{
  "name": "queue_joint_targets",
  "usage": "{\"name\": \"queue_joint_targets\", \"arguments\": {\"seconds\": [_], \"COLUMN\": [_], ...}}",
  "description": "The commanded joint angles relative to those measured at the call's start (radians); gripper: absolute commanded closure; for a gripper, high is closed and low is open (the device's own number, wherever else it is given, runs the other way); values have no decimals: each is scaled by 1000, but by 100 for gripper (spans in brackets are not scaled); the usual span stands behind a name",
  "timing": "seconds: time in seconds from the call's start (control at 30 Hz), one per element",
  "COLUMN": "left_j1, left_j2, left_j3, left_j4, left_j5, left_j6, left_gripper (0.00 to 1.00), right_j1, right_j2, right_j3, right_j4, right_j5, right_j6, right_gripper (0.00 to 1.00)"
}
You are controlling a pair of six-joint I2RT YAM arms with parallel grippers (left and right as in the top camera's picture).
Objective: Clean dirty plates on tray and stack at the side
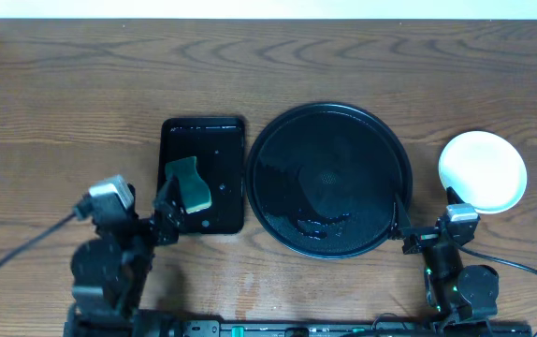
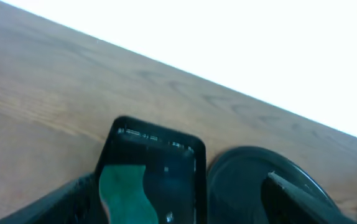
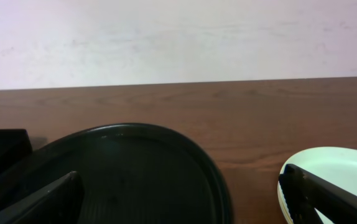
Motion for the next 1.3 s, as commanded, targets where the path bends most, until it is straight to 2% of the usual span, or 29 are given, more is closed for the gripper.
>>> {"name": "queue_joint_targets", "arguments": {"seconds": [0.0, 0.27, 0.4, 0.6, 0.97, 1.13, 1.27], "left_j1": [9, 34, 35, 35, 35, 35, 35], "left_j2": [-133, -336, -333, -333, -333, -332, -322], "left_j3": [-141, -363, -435, -543, -547, -547, -547], "left_j4": [106, 340, 432, 486, 428, 339, 343], "left_j5": [18, 18, 18, 18, 18, 17, 18], "left_j6": [91, 102, 102, 101, 102, 102, 102], "left_gripper": [16, 16, 15, 16, 16, 15, 16], "right_j1": [13, 13, 13, 13, 13, 13, 13], "right_j2": [-5, -5, -5, -5, -5, -5, -5], "right_j3": [-4, -4, -4, -4, -4, -4, -4], "right_j4": [0, 0, 0, 0, 0, 0, 0], "right_j5": [-4, -4, -4, -4, -4, -4, -4], "right_j6": [9, 9, 9, 9, 9, 9, 9], "right_gripper": [1, 1, 1, 1, 1, 1, 1]}}
